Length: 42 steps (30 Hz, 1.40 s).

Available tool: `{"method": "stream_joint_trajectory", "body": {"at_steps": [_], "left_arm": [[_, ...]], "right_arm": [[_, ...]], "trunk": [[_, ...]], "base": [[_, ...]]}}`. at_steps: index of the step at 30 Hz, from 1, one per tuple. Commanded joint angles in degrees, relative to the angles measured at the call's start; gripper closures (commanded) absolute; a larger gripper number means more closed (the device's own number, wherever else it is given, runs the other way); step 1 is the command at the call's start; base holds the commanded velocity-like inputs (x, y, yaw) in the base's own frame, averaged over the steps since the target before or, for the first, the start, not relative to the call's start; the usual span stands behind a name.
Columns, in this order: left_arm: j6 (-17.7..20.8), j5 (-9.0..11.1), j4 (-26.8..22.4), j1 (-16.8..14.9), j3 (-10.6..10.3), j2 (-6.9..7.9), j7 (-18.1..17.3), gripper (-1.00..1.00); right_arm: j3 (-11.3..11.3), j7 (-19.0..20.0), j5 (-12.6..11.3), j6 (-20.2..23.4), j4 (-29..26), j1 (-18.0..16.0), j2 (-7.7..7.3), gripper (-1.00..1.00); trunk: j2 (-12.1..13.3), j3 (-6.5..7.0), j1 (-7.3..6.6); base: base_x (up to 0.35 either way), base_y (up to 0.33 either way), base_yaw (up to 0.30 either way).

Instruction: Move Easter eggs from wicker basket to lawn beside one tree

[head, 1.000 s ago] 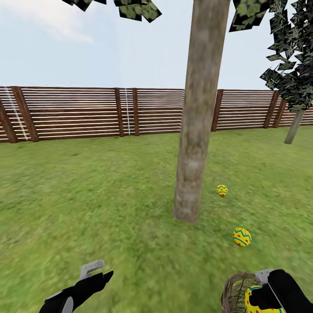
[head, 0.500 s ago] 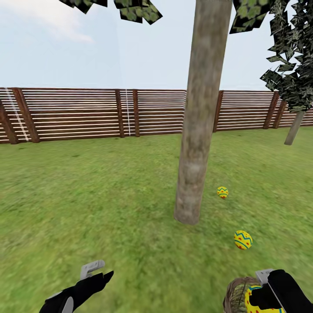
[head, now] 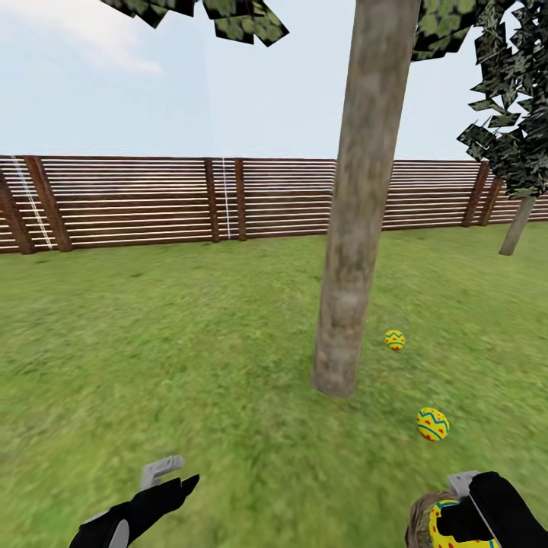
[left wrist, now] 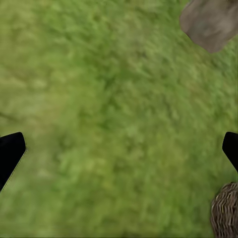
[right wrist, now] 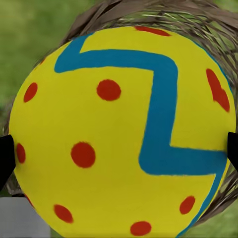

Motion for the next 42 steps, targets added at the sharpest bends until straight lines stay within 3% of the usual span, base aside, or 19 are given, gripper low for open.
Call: {"method": "stream_joint_trajectory", "body": {"at_steps": [1,5,13,17,29,34,42], "left_arm": [[0.4,0.3,-0.1,0.0,0.1,-0.03,-0.1,-1.00],[0.4,0.3,-0.1,0.0,0.1,-0.03,-0.1,-1.00],[0.4,0.3,0.0,0.0,0.1,-0.03,-0.2,-1.00],[0.4,0.4,0.0,0.0,-2.2,-0.03,-0.2,-1.00],[0.4,0.4,0.0,0.0,-3.2,-0.03,-0.2,-1.00],[-2.1,0.5,0.0,0.0,-2.9,-0.03,-0.1,-1.00],[-2.2,0.4,0.0,0.0,-4.0,-0.03,-0.2,-1.00]], "right_arm": [[-0.1,0.6,0.6,0.2,-0.1,0.0,0.04,1.00],[-0.1,0.6,0.6,0.2,-0.1,0.0,0.05,1.00],[-0.1,0.8,0.5,0.2,-0.2,0.0,0.01,1.00],[-0.1,0.7,0.6,0.3,-0.2,0.0,0.01,1.00],[-0.2,0.6,0.6,0.4,-0.2,0.0,-0.25,1.00],[-0.2,0.6,0.6,0.4,-0.2,0.0,-0.26,1.00],[-0.2,0.6,0.6,0.4,-0.2,0.0,-0.11,1.00]], "trunk": [[0.4,0.13,-0.23],[2.0,0.84,-1.11],[2.0,0.84,-1.11],[2.0,0.84,-1.11],[2.0,0.84,-1.11],[4.0,1.74,-2.21],[6.0,2.64,-3.31]], "base": [[0.000,0.135,0.000],[0.000,0.136,-0.035],[0.000,0.114,-0.261],[0.000,0.114,-0.074],[0.109,0.286,-0.001],[0.005,0.068,0.000],[0.047,0.033,0.000]]}}
